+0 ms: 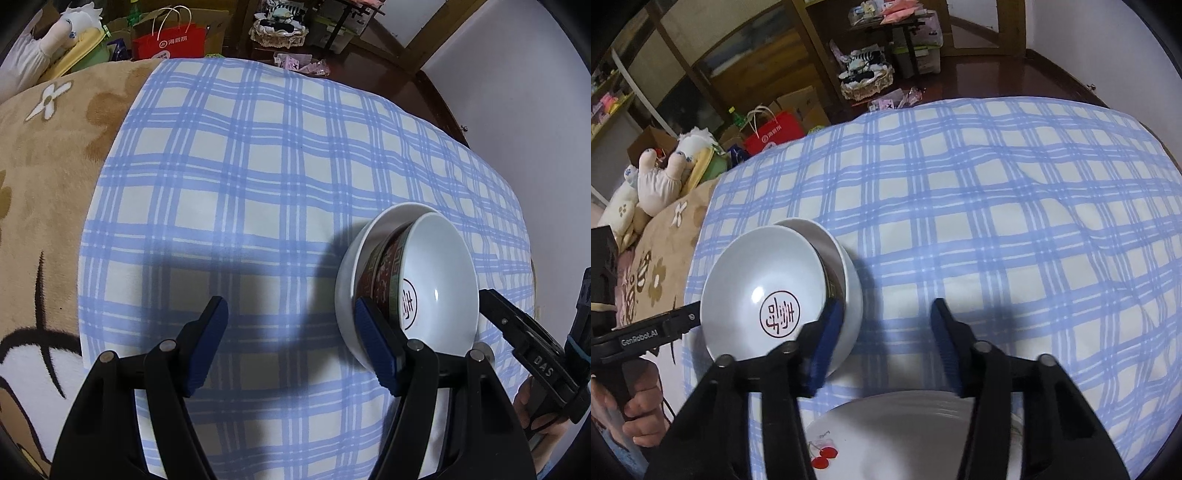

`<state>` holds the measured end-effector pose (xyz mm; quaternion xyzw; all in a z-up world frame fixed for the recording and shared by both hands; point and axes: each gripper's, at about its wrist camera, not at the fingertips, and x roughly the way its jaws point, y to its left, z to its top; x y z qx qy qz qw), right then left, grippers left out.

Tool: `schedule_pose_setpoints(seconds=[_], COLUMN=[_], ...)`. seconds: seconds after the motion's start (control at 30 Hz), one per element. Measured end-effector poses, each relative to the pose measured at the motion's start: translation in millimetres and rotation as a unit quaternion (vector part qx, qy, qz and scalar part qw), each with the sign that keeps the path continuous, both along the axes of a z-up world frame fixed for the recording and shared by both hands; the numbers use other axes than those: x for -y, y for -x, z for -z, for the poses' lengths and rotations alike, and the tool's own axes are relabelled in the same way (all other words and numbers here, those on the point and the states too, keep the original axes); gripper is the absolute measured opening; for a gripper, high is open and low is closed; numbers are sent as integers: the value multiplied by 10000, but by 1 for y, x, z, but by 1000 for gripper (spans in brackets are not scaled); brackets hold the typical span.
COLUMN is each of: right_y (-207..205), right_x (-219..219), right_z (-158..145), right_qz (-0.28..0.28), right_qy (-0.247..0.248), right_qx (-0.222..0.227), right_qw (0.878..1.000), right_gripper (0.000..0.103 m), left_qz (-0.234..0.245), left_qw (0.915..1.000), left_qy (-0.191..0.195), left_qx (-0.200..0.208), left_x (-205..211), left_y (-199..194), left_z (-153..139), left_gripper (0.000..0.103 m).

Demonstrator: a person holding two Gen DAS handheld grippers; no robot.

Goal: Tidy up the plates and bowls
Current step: 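Move both tools to the rims of the two bowl stacks, then close both tools on the rims of the bowl stacks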

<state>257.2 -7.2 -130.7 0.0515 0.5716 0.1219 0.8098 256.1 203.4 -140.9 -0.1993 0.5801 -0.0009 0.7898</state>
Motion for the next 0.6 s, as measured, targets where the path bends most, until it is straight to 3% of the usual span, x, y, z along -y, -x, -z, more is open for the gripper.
schedule_pose_setpoints(seconds=[0.33, 0.6], right_y=[-5, -9], right_x=[-3, -14], right_z=[6, 8], right_qz=[51, -120], right_qy=[64, 462], right_qx=[-241, -279], right_qw=[9997, 9985], right_gripper=[45, 44], left_qz=[61, 234], left_qw=[10000, 9997], left_qy=[66, 27], left_qx=[38, 64], left_x=[3, 19], left_y=[-1, -5], left_z=[0, -2], left_gripper=[66, 49])
